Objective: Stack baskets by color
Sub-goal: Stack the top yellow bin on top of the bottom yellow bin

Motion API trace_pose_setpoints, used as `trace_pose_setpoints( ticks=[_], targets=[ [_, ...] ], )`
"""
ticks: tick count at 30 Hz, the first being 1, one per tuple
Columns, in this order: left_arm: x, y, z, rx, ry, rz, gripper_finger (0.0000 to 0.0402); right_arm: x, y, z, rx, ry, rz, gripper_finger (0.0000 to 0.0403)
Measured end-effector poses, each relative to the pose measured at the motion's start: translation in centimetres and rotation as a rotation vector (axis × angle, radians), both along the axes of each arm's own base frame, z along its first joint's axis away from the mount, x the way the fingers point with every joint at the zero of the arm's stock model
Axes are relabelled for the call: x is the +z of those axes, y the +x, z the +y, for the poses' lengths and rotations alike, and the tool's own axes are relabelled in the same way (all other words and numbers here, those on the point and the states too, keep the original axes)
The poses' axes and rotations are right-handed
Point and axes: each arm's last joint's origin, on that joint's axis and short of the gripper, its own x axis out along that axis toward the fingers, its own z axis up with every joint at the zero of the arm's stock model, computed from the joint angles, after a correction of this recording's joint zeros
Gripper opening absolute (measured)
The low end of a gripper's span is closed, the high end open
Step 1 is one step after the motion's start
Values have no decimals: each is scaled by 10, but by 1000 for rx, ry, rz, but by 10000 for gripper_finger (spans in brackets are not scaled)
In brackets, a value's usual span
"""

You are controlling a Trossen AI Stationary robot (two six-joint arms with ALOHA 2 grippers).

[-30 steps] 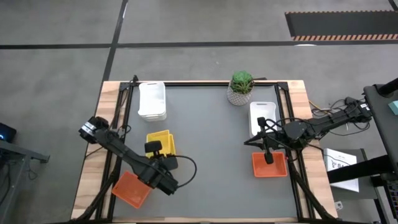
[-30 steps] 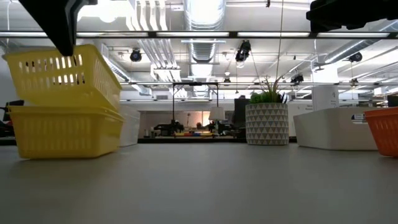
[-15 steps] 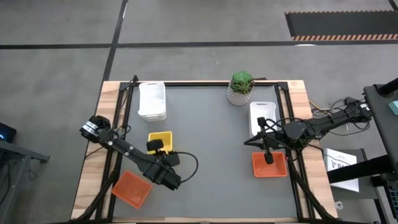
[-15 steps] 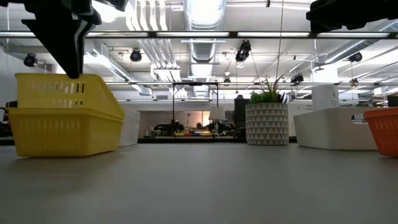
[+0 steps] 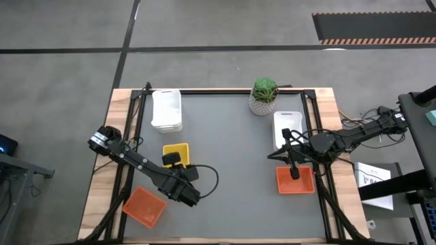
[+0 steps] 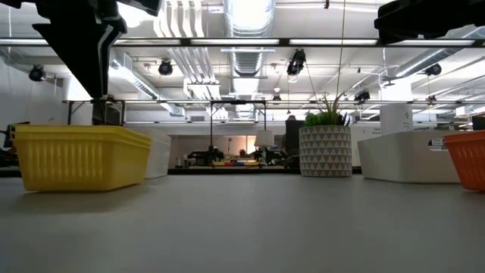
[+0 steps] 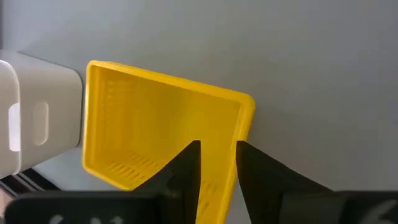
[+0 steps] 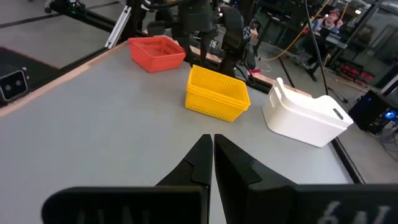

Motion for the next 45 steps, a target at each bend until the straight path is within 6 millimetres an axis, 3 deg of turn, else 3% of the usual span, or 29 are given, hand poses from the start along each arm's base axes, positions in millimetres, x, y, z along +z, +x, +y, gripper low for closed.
trace_pose_setpoints(
  ticks=[14, 45],
  targets=[
    [0, 1, -1, 1, -8, -8, 109, 0, 0, 0, 0, 2, 2, 9],
    [8, 3, -2, -1, -35, -29, 110, 0, 0, 0, -2, 8, 4, 9]
  ],
)
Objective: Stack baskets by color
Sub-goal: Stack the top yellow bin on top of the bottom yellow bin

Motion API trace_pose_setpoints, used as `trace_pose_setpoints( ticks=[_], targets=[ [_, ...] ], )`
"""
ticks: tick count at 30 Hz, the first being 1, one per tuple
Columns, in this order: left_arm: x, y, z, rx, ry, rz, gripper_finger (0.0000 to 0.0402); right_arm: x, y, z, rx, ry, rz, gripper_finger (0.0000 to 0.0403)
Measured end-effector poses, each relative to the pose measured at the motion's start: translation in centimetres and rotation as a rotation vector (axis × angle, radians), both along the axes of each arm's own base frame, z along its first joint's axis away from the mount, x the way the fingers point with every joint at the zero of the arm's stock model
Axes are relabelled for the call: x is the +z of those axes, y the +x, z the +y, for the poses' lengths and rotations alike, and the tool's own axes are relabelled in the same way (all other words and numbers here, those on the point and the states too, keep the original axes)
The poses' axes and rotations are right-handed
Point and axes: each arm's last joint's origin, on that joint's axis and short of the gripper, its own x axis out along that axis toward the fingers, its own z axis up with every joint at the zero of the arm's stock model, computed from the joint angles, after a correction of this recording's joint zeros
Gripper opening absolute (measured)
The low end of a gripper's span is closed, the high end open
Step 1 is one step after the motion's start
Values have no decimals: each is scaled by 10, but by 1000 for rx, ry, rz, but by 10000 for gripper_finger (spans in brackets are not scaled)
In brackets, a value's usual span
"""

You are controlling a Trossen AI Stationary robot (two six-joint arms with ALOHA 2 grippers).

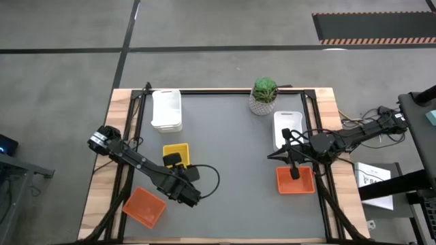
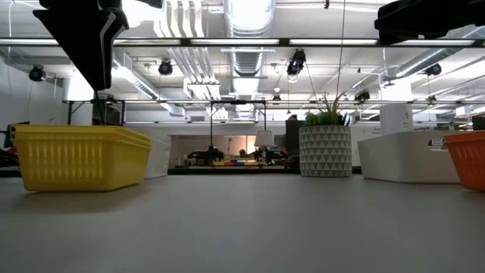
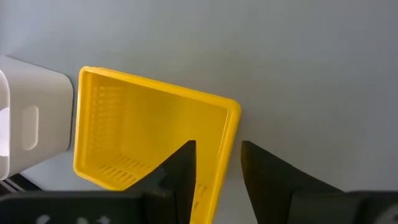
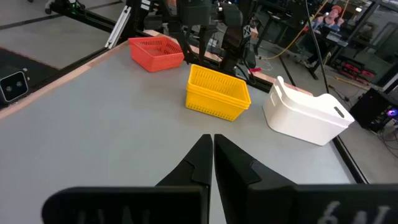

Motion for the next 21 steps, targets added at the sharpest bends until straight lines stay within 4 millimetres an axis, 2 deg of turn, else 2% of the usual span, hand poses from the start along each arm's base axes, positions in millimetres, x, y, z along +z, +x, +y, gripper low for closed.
trace_pose_setpoints(
  ticks=[21],
  targets=[
    [20, 6, -6, -29, -103, -26, 110, 0, 0, 0, 0, 0, 1, 9]
  ],
)
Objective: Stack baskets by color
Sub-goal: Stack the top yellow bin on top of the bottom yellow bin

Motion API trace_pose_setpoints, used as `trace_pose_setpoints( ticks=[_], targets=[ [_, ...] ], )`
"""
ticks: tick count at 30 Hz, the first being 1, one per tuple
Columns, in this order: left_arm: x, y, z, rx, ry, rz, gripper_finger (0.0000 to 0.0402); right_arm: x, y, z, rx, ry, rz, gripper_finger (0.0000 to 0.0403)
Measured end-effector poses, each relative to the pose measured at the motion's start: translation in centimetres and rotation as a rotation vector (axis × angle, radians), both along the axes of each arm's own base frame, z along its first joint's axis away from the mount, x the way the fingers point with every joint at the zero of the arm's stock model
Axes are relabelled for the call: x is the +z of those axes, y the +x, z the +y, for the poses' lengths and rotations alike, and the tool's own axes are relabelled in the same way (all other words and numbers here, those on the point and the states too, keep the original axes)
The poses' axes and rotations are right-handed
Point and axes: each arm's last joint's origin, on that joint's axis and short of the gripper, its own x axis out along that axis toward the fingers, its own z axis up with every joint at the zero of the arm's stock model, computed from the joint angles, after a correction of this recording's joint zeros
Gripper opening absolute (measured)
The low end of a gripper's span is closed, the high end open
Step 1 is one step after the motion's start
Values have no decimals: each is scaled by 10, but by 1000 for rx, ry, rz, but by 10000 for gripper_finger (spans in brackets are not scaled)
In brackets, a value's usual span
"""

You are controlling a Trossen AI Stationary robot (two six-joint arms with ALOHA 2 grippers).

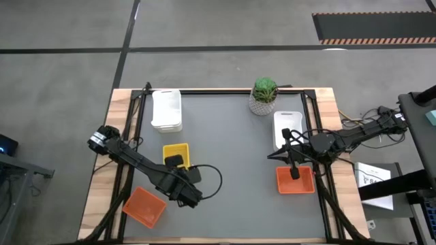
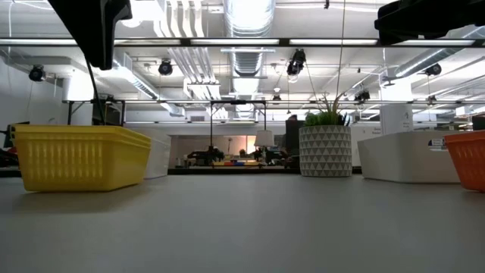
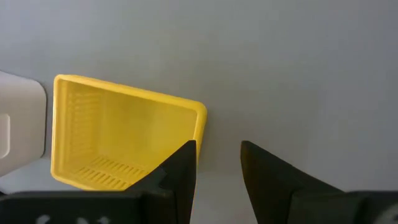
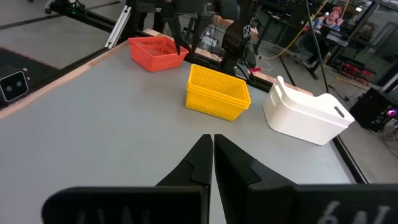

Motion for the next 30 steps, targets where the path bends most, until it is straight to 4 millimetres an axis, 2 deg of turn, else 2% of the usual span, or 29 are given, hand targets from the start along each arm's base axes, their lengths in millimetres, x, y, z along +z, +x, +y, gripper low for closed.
trace_pose_setpoints(
  ticks=[7, 15, 22, 30],
  targets=[
    [0, 1, 0, -3, 9, -11, 109, -1, 0, 0, 1, -2, 6, 9],
    [-5, 17, -2, -12, 87, -229, 109, -1, 0, 0, -2, 2, 16, 9],
    [-26, 32, 4, 3, 77, -336, 109, -2, -1, 0, -2, 5, 19, 9],
    [-61, 29, 17, 36, 80, -308, 109, -2, -1, 0, -5, 13, 24, 9]
  ],
)
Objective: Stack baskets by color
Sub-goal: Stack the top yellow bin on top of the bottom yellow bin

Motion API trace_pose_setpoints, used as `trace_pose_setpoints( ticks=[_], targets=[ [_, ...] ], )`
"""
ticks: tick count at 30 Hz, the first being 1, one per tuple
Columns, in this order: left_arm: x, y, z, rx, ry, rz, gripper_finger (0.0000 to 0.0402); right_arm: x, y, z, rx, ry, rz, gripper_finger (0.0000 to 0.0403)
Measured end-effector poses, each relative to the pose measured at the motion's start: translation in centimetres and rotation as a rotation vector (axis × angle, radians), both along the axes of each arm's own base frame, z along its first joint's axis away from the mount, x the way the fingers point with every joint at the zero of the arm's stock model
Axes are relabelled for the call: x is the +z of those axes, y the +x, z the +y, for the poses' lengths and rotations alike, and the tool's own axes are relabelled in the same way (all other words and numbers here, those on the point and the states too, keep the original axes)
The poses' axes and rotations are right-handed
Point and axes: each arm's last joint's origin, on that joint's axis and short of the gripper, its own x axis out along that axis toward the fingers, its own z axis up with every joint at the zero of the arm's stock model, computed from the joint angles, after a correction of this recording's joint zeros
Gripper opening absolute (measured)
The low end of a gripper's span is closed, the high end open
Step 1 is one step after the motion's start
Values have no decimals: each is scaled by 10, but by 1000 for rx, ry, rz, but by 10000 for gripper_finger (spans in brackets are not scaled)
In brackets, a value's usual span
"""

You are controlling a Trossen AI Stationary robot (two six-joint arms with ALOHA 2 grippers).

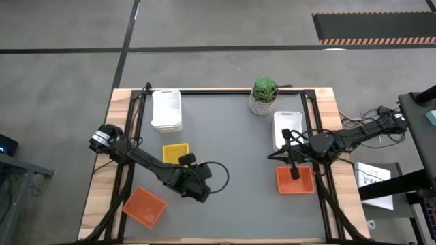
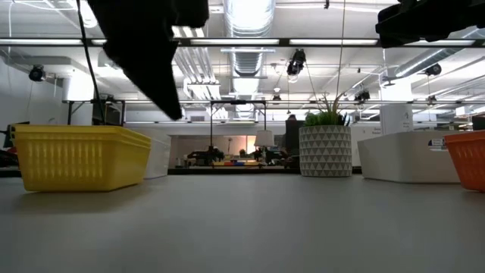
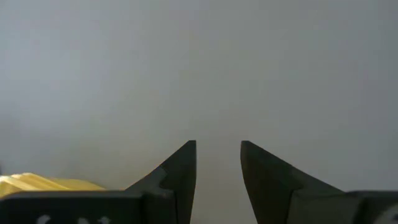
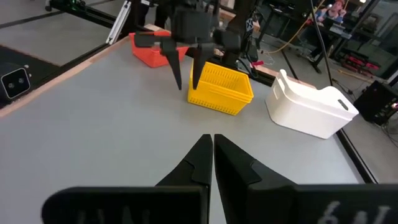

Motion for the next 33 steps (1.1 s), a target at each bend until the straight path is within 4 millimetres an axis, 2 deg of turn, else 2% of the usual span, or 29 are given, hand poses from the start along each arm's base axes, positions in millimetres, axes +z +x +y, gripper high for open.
trace_pose_setpoints(
  ticks=[9, 15, 21, 26, 29, 33],
  targets=[
    [-32, -19, 9, 39, -70, 168, 109, -1, 0, 0, -3, 7, 17, 9],
    [-32, -23, 9, 36, -127, 232, 109, -3, -1, 0, -7, 14, 30, 9],
    [-20, -16, 5, 1, -143, 195, 109, -3, -1, 0, -7, 13, 30, 9],
    [-1, -15, 1, -53, -235, 215, 109, -3, -1, 0, -7, 13, 30, 9],
    [17, -31, 5, -35, -265, 295, 109, -3, -1, 0, -7, 13, 30, 9],
    [45, -63, 18, 41, -223, 428, 109, -3, -1, 0, -7, 14, 30, 9]
  ],
)
